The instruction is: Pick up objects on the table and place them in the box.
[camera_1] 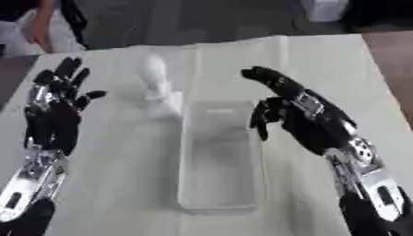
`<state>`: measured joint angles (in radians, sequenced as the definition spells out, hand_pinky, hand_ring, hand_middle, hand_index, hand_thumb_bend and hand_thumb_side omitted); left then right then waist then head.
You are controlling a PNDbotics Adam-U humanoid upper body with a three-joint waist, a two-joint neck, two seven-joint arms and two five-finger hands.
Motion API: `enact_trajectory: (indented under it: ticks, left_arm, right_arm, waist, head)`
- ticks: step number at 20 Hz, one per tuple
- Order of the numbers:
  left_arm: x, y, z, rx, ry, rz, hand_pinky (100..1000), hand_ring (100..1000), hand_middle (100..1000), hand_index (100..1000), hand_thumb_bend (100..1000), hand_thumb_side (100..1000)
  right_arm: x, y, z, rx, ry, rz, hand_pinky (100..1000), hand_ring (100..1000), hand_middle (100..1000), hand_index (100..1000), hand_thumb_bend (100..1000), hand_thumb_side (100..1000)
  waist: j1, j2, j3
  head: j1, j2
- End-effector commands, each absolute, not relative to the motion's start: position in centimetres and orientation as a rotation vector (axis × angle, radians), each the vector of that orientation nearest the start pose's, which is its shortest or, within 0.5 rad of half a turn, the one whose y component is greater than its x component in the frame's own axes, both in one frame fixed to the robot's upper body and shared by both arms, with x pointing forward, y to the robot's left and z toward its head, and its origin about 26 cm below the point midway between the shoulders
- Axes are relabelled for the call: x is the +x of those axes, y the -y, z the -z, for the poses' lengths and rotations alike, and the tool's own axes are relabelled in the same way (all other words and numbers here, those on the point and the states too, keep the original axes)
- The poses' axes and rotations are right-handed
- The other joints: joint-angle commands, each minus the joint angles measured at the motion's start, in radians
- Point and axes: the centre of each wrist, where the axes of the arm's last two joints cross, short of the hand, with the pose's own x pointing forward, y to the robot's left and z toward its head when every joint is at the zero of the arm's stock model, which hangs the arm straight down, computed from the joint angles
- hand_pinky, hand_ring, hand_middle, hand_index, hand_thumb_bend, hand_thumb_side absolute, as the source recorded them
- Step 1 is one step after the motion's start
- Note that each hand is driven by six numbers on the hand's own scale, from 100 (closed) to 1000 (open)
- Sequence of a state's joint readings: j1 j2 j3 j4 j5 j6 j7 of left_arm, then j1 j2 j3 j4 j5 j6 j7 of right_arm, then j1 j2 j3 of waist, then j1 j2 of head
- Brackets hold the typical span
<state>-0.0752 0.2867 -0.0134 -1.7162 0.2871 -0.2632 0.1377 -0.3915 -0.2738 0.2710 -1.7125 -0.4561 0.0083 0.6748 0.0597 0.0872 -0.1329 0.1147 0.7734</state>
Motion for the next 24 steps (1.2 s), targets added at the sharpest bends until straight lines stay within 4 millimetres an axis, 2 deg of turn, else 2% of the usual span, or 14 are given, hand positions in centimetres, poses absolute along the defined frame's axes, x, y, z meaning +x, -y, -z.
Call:
enact_trajectory:
  ticks: [1, 6, 8, 11, 14, 16, 18, 22, 24]
  left_arm:
    - [29.5, -29.2, -7.4, 0.010, 2.073, -0.074, 680, 1000, 971, 1000, 100, 1000]
    - [29.5, -29.2, -7.7, 0.013, 2.085, -0.077, 679, 1000, 971, 1000, 100, 1000]
    - [29.4, -29.2, -7.7, 0.014, 2.086, -0.077, 679, 1000, 971, 1000, 100, 1000]
    - [29.4, -29.2, -7.7, 0.015, 2.083, -0.077, 678, 1000, 971, 1000, 100, 1000]
    - [29.4, -29.2, -7.7, 0.015, 2.082, -0.076, 677, 1000, 971, 1000, 100, 1000]
    - [29.5, -29.2, -7.8, 0.014, 2.084, -0.075, 678, 1000, 971, 1000, 100, 1000]
    - [29.5, -29.2, -7.9, 0.013, 2.089, -0.075, 678, 1000, 971, 1000, 100, 1000]
    - [29.4, -29.2, -8.4, 0.013, 2.109, -0.079, 673, 1000, 968, 1000, 100, 1000]
    - [29.4, -29.1, -8.5, 0.012, 2.115, -0.079, 658, 992, 958, 1000, 100, 1000]
  right_arm:
    - [33.6, 18.7, -14.6, 0.956, 1.833, -0.942, 352, 532, 991, 1000, 100, 828]
    - [33.4, 18.5, -15.8, 1.024, 1.900, -0.883, 371, 547, 984, 1000, 100, 838]
    - [33.4, 18.6, -16.4, 1.026, 1.920, -0.867, 359, 536, 974, 1000, 100, 824]
    - [33.3, 18.5, -16.8, 1.018, 1.932, -0.843, 346, 529, 969, 1000, 100, 835]
    - [33.4, 18.4, -16.9, 1.017, 1.939, -0.820, 345, 528, 966, 1000, 100, 834]
    - [33.3, 18.4, -17.0, 1.019, 1.944, -0.811, 350, 531, 966, 1000, 100, 868]
    - [33.2, 18.4, -17.3, 1.033, 1.968, -0.794, 359, 538, 965, 1000, 100, 895]
    - [32.8, 18.6, -18.4, 1.055, 2.043, -0.757, 377, 552, 958, 1000, 100, 951]
    - [32.6, 18.6, -18.8, 1.061, 2.064, -0.751, 378, 552, 955, 1000, 100, 941]
  waist:
    - [-0.001, -0.009, -0.001]
    - [-0.001, -0.010, -0.003]
    - [-0.002, -0.010, -0.003]
    - [-0.004, -0.010, -0.002]
    - [-0.005, -0.011, -0.003]
    - [-0.006, -0.012, -0.004]
    - [-0.007, -0.013, -0.004]
    - [-0.009, -0.012, -0.004]
    - [-0.011, -0.010, -0.005]
  head:
    - [0.002, -0.003]
    - [-0.030, -0.003]
    - [-0.067, -0.003]
    - [-0.152, -0.003]
    - [-0.187, -0.003]
    - [-0.188, -0.003]
    - [-0.169, -0.003]
    - [-0.114, -0.003]
    - [-0.091, -0.003]
